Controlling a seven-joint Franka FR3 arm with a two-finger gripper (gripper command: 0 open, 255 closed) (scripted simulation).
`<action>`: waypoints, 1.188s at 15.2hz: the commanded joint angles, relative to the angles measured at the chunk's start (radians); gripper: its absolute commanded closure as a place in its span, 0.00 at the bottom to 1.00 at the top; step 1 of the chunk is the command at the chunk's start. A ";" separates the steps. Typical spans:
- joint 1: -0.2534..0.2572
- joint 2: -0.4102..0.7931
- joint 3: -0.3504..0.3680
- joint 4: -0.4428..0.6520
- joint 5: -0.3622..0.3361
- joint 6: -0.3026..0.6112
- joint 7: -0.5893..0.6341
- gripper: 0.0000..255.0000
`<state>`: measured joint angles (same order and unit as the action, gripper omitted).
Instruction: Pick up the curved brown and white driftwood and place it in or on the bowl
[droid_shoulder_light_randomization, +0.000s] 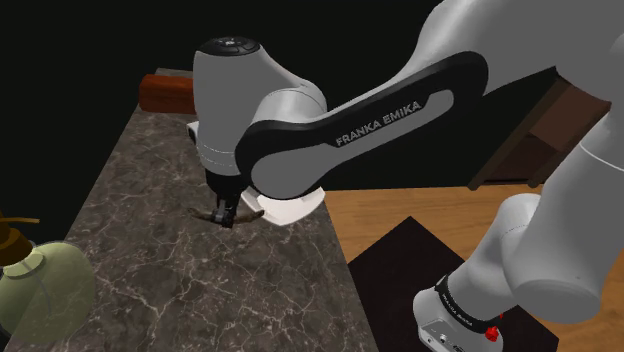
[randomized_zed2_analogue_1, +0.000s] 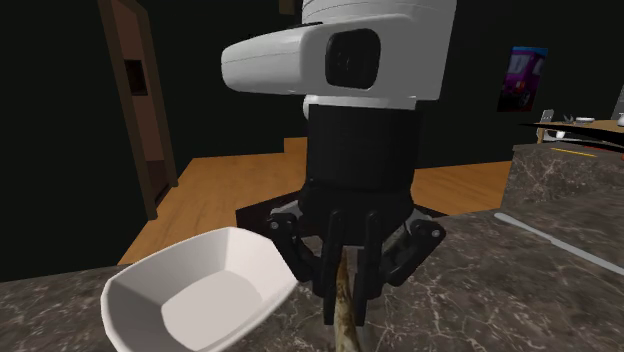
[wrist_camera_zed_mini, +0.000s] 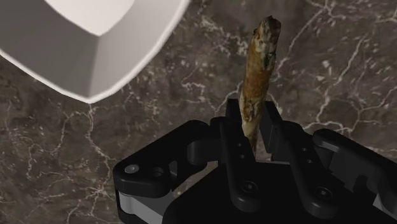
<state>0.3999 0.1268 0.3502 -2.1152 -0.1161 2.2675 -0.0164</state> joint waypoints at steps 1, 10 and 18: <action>0.000 -0.016 0.002 0.010 0.009 -0.025 -0.005 1.00; -0.054 -0.110 -0.036 -0.047 0.057 -0.050 -0.126 1.00; -0.149 -0.197 -0.138 -0.159 0.092 -0.015 -0.342 1.00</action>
<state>0.2652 -0.0682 0.2273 -2.2686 -0.0255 2.2481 -0.3270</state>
